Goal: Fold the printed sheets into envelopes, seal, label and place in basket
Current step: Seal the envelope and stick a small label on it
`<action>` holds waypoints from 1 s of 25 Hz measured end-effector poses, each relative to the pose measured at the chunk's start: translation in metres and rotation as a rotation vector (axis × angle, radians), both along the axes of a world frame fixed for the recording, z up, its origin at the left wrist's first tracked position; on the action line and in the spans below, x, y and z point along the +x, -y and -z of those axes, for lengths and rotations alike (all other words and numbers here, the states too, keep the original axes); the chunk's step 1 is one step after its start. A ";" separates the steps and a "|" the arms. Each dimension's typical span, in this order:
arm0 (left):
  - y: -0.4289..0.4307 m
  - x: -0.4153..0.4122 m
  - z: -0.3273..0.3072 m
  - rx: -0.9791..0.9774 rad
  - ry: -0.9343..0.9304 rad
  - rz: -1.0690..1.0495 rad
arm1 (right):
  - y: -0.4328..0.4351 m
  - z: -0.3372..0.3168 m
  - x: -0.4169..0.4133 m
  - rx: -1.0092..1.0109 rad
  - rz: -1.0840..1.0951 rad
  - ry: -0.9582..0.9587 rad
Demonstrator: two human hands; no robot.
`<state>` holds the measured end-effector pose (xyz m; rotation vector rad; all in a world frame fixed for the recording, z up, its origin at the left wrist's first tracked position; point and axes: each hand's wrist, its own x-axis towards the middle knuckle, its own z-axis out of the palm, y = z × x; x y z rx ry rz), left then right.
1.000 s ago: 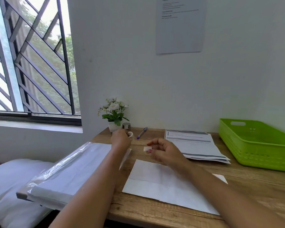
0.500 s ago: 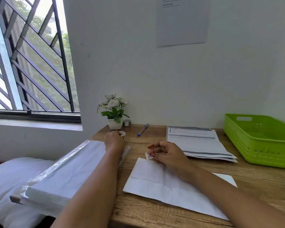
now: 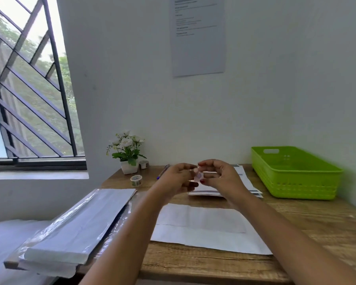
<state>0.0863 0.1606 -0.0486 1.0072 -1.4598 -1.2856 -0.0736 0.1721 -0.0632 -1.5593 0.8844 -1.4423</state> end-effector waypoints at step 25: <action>-0.028 -0.088 0.031 -0.289 0.773 0.014 | -0.032 0.027 -0.099 0.118 0.303 -0.435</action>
